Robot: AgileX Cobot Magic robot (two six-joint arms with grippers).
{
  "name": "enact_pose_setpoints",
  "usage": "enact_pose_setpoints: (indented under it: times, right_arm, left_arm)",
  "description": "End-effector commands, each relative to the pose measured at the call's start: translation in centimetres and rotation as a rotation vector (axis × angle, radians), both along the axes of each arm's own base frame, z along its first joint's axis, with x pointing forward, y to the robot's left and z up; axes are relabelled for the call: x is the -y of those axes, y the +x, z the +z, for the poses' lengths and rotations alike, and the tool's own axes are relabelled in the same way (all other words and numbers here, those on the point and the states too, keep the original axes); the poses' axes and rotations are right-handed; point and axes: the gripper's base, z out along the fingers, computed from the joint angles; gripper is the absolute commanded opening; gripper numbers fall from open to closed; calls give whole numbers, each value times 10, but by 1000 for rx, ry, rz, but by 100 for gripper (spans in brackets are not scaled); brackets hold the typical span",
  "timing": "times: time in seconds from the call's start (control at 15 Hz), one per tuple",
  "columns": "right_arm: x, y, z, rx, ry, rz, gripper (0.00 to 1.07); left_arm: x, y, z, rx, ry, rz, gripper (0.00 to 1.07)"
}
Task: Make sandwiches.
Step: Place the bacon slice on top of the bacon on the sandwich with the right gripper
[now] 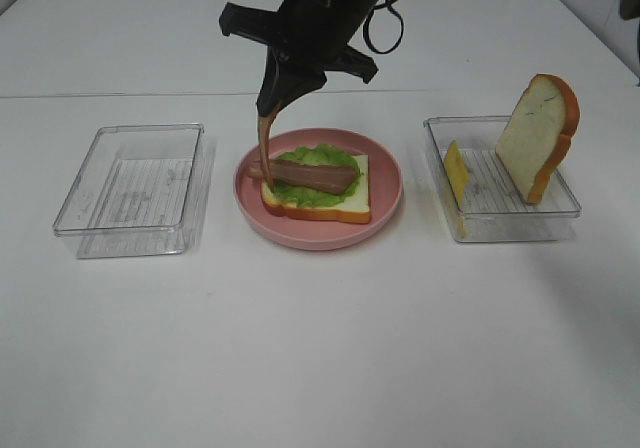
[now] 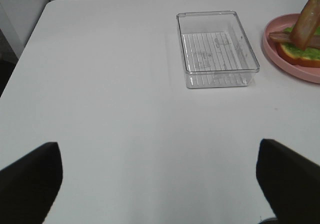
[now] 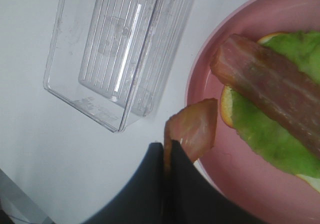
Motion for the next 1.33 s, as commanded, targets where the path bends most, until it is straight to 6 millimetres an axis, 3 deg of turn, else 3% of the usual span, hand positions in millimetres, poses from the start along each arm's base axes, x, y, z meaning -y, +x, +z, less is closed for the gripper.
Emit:
enact_pose_setpoints:
  times: [0.07,0.6,0.73,1.07,1.33]
  right_arm:
    - [-10,0,-11,-35,81,26,0]
    - [2,10,-26,56,-68,30,0]
    - [4,12,-39,49,-112,39,0]
    - [26,25,-50,166,-377,8,0]
    - [25,26,-58,156,-382,4,0]
  left_arm:
    - [0,-2,0,17,-5,5,98]
    - [0,-2,0,17,-5,5,98]
    - [0,-2,0,17,-5,5,98]
    - [0,-2,0,17,-5,5,98]
    - [0,-2,0,17,-5,5,98]
